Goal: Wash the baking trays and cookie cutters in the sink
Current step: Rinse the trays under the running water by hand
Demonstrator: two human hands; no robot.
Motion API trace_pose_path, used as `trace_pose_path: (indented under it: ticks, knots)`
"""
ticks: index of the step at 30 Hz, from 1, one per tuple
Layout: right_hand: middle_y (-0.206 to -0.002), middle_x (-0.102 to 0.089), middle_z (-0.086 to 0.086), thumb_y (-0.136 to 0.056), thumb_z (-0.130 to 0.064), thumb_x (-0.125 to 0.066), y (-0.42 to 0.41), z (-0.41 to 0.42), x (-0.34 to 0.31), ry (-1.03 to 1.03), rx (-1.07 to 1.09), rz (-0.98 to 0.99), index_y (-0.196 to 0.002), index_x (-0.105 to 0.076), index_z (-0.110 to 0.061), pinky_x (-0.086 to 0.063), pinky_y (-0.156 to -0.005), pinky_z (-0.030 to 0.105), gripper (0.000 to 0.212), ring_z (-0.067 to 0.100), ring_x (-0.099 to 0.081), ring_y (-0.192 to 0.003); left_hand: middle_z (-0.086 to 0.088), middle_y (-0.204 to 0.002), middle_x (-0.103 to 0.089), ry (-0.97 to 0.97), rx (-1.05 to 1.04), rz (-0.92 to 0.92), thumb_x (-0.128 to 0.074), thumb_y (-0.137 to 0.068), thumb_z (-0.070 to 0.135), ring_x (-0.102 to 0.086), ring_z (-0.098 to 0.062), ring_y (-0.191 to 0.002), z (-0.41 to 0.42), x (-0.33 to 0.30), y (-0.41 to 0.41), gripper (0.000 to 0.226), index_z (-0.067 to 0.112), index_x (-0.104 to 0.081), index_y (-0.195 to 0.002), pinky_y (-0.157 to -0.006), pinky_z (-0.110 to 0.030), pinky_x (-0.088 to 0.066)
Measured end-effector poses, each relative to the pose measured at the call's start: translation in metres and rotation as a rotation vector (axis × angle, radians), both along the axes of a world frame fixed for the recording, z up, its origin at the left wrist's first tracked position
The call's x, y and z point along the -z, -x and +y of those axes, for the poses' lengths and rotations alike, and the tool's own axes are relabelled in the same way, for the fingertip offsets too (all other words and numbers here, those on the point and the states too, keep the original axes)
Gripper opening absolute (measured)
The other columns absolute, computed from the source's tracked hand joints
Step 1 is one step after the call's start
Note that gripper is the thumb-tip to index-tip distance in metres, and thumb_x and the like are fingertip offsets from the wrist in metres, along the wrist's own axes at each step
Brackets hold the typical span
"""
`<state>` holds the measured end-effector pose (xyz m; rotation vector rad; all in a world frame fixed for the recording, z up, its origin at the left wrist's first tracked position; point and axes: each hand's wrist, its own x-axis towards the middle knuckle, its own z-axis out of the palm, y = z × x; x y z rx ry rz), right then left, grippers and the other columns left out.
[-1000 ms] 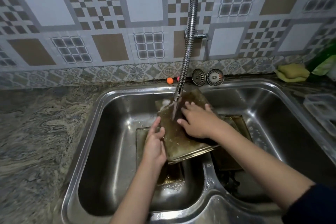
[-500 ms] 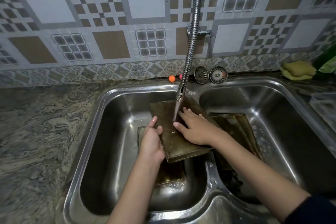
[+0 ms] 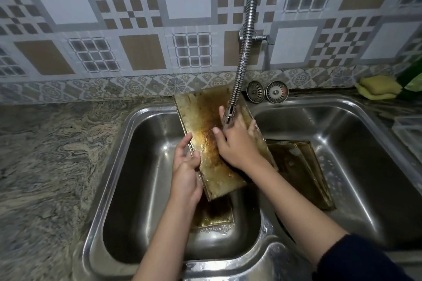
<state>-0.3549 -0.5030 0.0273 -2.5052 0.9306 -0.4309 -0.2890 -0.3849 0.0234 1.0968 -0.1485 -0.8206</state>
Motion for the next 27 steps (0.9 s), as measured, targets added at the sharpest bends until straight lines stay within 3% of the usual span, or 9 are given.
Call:
trace_pose_path:
  ticks: [4,6,8,11,14,18,21,24,27]
  knots:
    - [-0.158,0.012,-0.008,-0.098,-0.046,-0.026,0.009,0.036,0.018,0.056,-0.245,-0.111,-0.152,-0.007,-0.03,0.006,-0.114,0.055,0.059,0.015,0.009,-0.147,-0.018,-0.119,-0.06,0.087,-0.029,-0.028,-0.038,-0.089,-0.012,-0.053,-0.033,-0.117,0.002,-0.013,-0.013,0.046,0.023,-0.058,-0.112,-0.108,-0.048,-0.035]
    - [-0.159,0.009,-0.009,-0.096,-0.054,-0.021,0.02,0.033,0.034,0.061,-0.29,-0.098,-0.151,-0.004,-0.036,0.006,-0.115,0.051,0.06,0.013,0.009,-0.147,-0.018,-0.113,-0.062,0.097,-0.027,-0.041,-0.037,-0.09,-0.012,-0.057,-0.034,-0.11,0.006,-0.018,-0.019,0.045,0.022,-0.057,-0.112,-0.106,-0.052,-0.036]
    - [-0.159,0.007,-0.007,-0.093,-0.063,-0.016,0.028,0.012,0.042,0.015,-0.203,-0.075,-0.151,-0.004,-0.037,0.002,-0.116,0.059,0.065,0.015,0.007,-0.147,-0.016,-0.105,-0.064,0.077,-0.015,-0.045,-0.037,-0.09,-0.013,-0.059,-0.03,-0.098,0.011,-0.021,-0.021,0.046,0.022,-0.058,-0.112,-0.1,-0.054,-0.039]
    - [-0.159,0.013,-0.002,-0.095,-0.059,-0.02,0.024,-0.017,0.034,-0.094,0.031,-0.006,-0.153,-0.003,-0.026,0.005,-0.112,0.064,0.069,0.014,0.015,-0.145,-0.013,-0.102,-0.068,0.031,-0.003,0.0,-0.038,-0.09,-0.012,-0.062,-0.03,-0.096,0.014,-0.019,-0.016,0.047,0.022,-0.061,-0.112,-0.095,-0.052,-0.046]
    - [-0.16,0.011,0.002,-0.092,-0.061,-0.013,0.01,-0.009,0.016,-0.005,-0.018,0.081,-0.152,-0.003,-0.023,0.011,-0.109,0.061,0.072,0.019,0.014,-0.146,-0.01,-0.094,-0.071,0.01,0.025,0.043,-0.037,-0.089,-0.013,-0.066,-0.025,-0.086,0.008,-0.01,-0.006,0.048,0.021,-0.061,-0.113,-0.083,-0.044,-0.053]
    - [-0.159,0.015,-0.002,-0.087,-0.064,-0.006,0.018,0.024,0.013,0.065,-0.285,0.164,-0.152,-0.003,-0.026,0.009,-0.115,0.052,0.076,0.015,0.01,-0.147,-0.01,-0.101,-0.071,-0.068,0.002,0.144,-0.036,-0.091,-0.008,-0.065,-0.03,-0.1,0.009,0.002,-0.014,0.047,0.022,-0.06,-0.119,-0.086,-0.046,-0.052]
    - [-0.16,0.012,0.003,-0.095,-0.059,-0.026,0.044,0.012,0.02,0.065,-0.159,0.242,-0.152,-0.006,-0.028,0.007,-0.117,0.05,0.068,0.019,0.012,-0.146,-0.013,-0.121,-0.063,-0.129,-0.027,0.165,-0.037,-0.091,-0.007,-0.06,-0.03,-0.112,0.021,0.013,-0.028,0.048,0.024,-0.061,-0.119,-0.098,-0.053,-0.046]
    - [-0.16,0.005,0.004,-0.093,-0.053,-0.044,0.068,-0.003,0.02,-0.238,0.042,0.068,-0.151,-0.004,-0.035,-0.006,-0.117,0.048,0.072,0.019,0.004,-0.147,-0.008,-0.12,-0.063,-0.137,-0.068,0.215,-0.035,-0.092,-0.008,-0.059,-0.026,-0.113,0.027,0.021,-0.036,0.047,0.025,-0.063,-0.11,-0.104,-0.052,-0.04]
    - [-0.153,-0.027,-0.009,-0.094,-0.031,-0.054,0.08,-0.003,0.013,-0.666,0.029,-0.327,-0.148,-0.019,-0.037,-0.036,-0.107,0.023,0.065,-0.001,-0.032,-0.134,-0.011,-0.122,-0.062,-0.129,-0.027,0.318,-0.035,-0.093,-0.005,-0.056,-0.031,-0.116,0.026,0.023,-0.033,0.046,0.024,-0.058,-0.12,-0.101,-0.054,-0.042]
